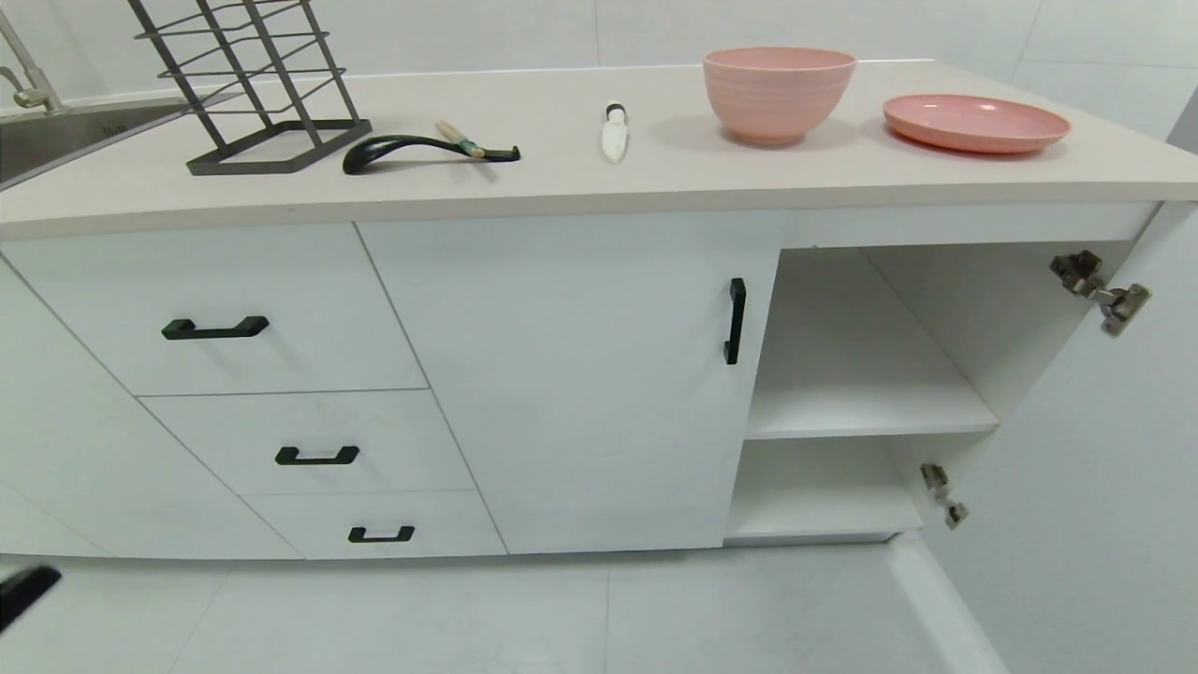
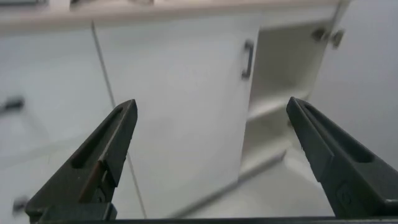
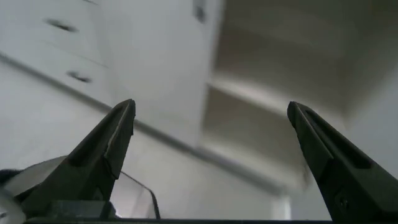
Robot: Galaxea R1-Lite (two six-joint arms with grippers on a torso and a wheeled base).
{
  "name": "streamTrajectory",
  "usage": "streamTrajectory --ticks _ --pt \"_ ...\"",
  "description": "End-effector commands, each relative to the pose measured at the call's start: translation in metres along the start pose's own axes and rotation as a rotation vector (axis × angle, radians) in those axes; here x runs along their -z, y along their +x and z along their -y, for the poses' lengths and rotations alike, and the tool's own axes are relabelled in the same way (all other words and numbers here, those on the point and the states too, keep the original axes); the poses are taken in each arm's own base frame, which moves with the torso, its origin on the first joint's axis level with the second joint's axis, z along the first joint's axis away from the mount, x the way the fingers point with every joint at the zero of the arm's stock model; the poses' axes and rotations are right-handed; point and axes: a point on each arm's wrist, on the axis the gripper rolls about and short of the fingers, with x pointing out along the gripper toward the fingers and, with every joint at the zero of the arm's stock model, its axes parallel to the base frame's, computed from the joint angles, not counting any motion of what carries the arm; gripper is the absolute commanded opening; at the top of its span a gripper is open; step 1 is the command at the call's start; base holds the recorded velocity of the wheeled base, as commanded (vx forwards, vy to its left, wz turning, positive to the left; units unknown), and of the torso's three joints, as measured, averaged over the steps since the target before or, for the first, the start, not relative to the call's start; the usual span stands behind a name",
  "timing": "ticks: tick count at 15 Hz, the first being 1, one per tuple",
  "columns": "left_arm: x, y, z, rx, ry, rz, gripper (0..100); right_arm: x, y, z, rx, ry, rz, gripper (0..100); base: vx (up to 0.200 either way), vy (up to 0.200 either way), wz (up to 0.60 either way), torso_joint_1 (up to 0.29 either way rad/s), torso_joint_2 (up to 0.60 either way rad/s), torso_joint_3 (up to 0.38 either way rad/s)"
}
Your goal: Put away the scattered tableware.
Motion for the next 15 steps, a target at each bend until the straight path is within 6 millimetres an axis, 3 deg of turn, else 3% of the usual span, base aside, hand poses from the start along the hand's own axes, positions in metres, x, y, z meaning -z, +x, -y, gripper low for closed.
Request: streamTrajectory --ticks 1,5,7,15 --pt "0.049 -0.047 0.018 -0.170 0.024 -0.115 100 0.009 -0.005 0.001 0.172 0.063 -0.029 100 0.000 0.000 0.00 0.000 0.00 0.000" --pt "0.059 -0.052 0.010 -0.545 0.057 -0.214 100 0.010 -0.006 0.003 0.278 0.058 -0.044 100 0.000 0.000 0.00 0.000 0.00 0.000" --pt "0.060 -0.051 0.012 -0.473 0.053 -0.225 100 0.013 -0.007 0.004 0.350 0.150 -0.075 100 0.000 0.000 0.00 0.000 0.00 0.000" --pt "0.060 -0.051 0.012 -0.467 0.033 -0.218 100 0.013 -0.007 0.004 0.350 0.153 -0.074 100 0.000 0.000 -0.07 0.000 0.00 0.000"
